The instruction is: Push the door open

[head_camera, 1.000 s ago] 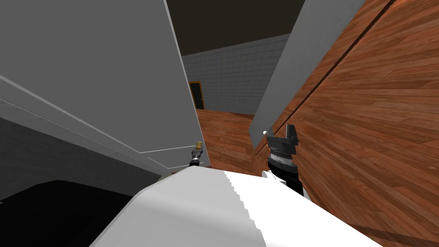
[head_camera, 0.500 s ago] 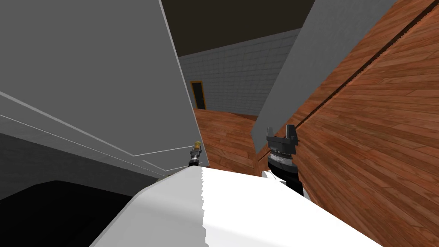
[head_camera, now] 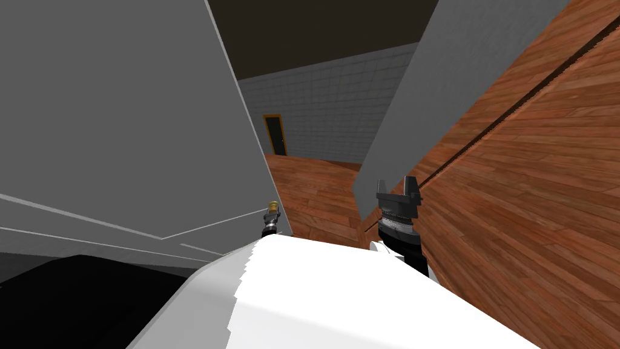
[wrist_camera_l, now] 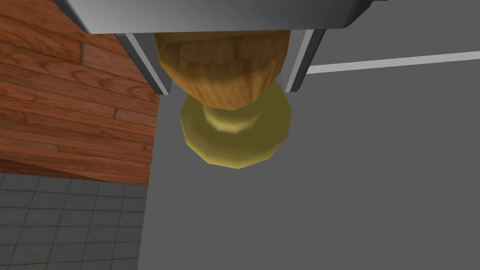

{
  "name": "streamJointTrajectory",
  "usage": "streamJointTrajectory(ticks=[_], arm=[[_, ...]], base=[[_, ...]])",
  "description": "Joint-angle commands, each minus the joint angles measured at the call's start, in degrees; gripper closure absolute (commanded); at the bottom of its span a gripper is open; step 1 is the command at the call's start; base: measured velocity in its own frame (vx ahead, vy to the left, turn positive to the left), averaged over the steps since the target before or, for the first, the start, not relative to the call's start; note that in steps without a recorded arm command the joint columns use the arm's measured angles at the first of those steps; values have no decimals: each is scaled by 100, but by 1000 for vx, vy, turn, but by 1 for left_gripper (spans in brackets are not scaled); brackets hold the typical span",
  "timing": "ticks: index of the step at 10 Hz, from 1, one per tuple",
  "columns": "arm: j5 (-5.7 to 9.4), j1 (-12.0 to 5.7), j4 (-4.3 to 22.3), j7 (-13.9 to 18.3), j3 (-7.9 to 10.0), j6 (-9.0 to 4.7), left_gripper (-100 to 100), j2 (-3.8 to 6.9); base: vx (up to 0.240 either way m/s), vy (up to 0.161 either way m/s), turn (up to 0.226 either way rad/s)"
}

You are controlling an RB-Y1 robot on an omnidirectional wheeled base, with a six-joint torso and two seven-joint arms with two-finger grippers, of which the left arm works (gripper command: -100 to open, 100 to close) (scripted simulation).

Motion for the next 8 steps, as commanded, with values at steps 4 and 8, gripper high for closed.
streamJointTrajectory(ticks=[4,8], arm=[[472,38,-94,-311,299,-124,100,116],[897,70,-115,-577,530,-191,100,157]], base=[[144,20,-61],[121,33,-67]])
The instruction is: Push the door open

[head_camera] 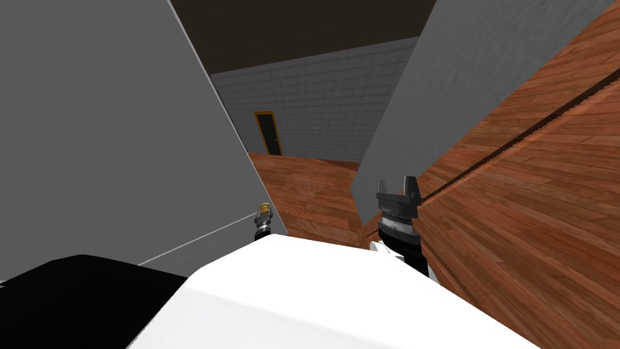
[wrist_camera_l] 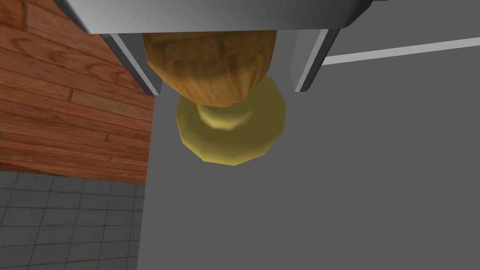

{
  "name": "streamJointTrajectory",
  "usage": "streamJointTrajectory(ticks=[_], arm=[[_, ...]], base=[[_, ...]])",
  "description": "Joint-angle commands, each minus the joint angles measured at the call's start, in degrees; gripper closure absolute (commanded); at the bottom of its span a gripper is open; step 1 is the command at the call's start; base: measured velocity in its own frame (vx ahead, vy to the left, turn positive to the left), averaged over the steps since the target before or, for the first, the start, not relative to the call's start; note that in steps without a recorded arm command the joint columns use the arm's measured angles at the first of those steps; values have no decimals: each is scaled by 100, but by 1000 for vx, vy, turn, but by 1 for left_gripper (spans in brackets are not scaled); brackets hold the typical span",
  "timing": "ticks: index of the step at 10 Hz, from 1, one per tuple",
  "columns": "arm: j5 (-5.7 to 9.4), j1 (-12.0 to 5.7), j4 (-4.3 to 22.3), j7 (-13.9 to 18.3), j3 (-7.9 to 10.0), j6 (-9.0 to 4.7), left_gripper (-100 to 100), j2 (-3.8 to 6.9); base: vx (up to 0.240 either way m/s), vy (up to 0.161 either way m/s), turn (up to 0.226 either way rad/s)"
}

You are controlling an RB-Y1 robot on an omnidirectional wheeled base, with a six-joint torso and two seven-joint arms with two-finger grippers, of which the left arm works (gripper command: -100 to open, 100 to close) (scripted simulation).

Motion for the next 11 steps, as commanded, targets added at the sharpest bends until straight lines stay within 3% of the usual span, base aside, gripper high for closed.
streamJointTrajectory(ticks=[1,11], arm=[[176,41,-129,-101,161,-13,100,65],[1045,106,-173,-645,632,-149,100,-15]], base=[[90,25,-45],[95,31,-53]])
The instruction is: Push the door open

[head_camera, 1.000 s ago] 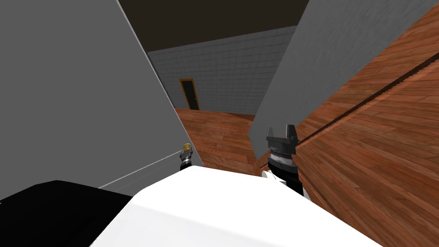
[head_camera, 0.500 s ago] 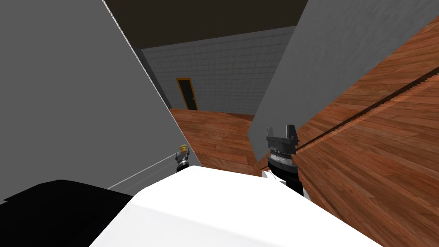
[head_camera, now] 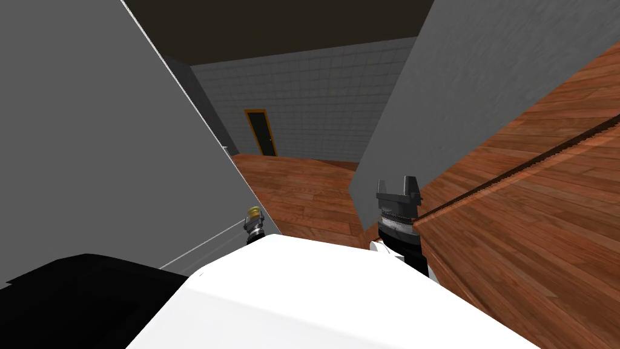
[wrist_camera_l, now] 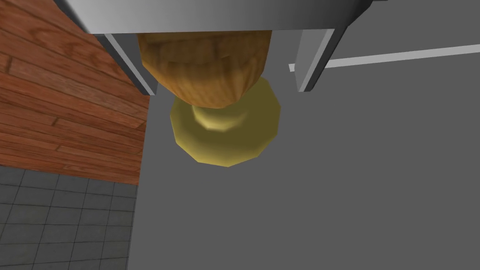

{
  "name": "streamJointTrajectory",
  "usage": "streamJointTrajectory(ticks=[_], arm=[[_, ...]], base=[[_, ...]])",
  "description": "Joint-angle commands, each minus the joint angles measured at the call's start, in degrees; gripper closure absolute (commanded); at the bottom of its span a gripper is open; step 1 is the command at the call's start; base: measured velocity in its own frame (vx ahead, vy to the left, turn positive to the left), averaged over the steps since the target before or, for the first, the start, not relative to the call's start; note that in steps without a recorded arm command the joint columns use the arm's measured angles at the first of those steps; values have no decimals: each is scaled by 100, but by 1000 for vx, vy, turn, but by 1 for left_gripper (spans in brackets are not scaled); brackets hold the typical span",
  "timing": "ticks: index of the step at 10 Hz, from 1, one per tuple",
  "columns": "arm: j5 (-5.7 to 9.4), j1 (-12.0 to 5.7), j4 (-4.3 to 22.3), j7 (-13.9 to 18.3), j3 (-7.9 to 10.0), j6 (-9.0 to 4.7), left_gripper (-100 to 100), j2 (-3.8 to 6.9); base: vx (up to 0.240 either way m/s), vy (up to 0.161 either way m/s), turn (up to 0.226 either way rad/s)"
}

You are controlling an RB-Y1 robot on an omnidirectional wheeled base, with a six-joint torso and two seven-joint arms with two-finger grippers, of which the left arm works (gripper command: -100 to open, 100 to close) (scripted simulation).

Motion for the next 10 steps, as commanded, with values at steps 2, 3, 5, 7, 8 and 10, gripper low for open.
streamJointTrajectory(ticks=[2,3,5,7,8,10], arm=[[241,-32,57,-110,200,-137,100,70],[388,-21,49,-202,280,-160,100,28],[585,-6,39,-325,387,-191,100,-38],[799,10,29,-459,503,-225,100,-127],[871,16,25,-505,543,-236,100,-164],[899,29,41,-521,538,-211,100,-208]], base=[[97,30,-39],[134,33,-77],[142,50,-55],[163,67,-57],[166,66,-15],[130,58,-8]])
